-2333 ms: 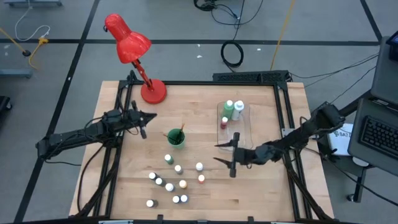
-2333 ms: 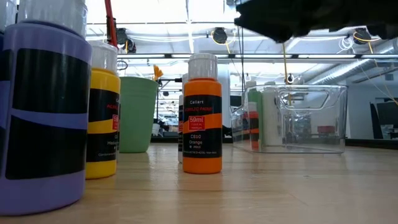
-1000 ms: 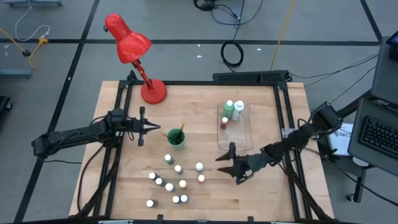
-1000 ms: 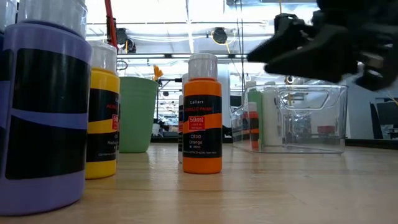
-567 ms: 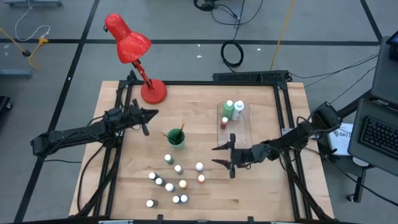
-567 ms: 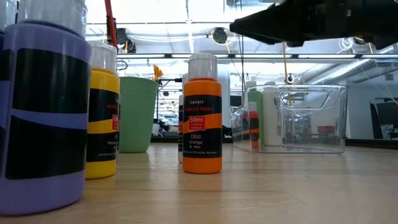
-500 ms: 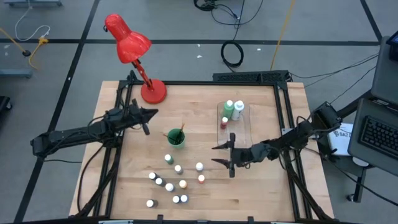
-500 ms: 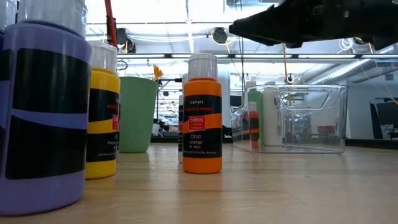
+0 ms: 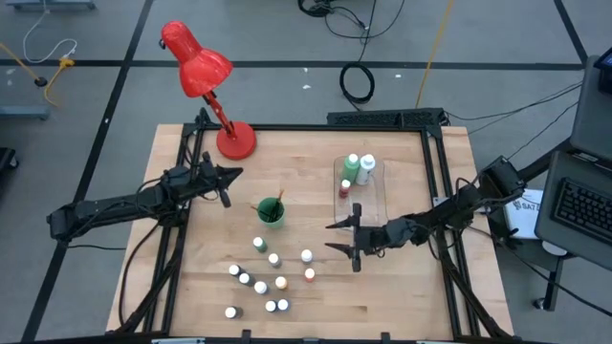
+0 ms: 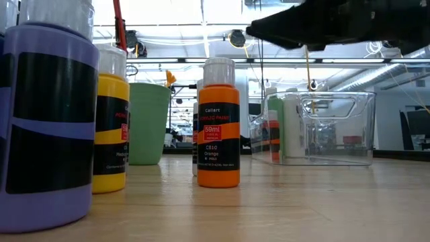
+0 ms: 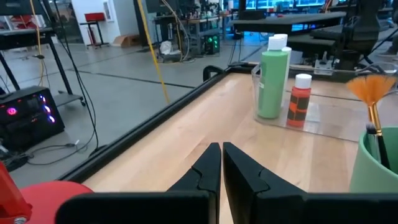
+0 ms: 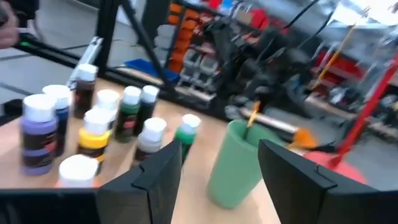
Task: Pick & Place Paint Supplies
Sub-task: Put the right small white paint bottle into the transparent bin
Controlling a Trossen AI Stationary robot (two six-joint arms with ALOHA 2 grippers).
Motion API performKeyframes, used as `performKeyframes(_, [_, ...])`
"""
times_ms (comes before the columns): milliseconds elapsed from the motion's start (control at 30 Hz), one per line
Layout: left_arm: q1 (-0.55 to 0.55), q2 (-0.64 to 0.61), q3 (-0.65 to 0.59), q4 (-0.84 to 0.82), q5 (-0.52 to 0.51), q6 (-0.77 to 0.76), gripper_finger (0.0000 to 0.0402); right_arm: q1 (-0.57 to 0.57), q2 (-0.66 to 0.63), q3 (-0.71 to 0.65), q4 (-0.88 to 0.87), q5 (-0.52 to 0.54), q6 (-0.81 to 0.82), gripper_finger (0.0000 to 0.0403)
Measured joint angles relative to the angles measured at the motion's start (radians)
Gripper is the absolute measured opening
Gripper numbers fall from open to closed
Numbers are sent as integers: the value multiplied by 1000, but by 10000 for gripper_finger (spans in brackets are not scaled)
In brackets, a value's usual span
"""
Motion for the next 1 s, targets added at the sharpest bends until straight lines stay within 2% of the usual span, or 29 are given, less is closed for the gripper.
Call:
performKeyframes(200, [0, 0, 0, 0, 2, -4, 21, -30, 0, 0, -65, -197, 140, 207])
performKeyframes(300, [0, 0, 0, -1, 50, -17, 21, -31, 0, 0, -76, -203, 170, 208])
performKeyframes(400, [0, 1, 0, 6, 97, 36, 21, -36, 0, 0, -80, -195, 165, 208])
performKeyframes(667, [0, 5, 0, 7, 94, 60, 21, -65, 0, 0, -92, -194, 198, 202])
performKeyframes(1000, [0, 4, 0, 8, 95, 59, 21, -67, 0, 0, -112, -195, 218, 156])
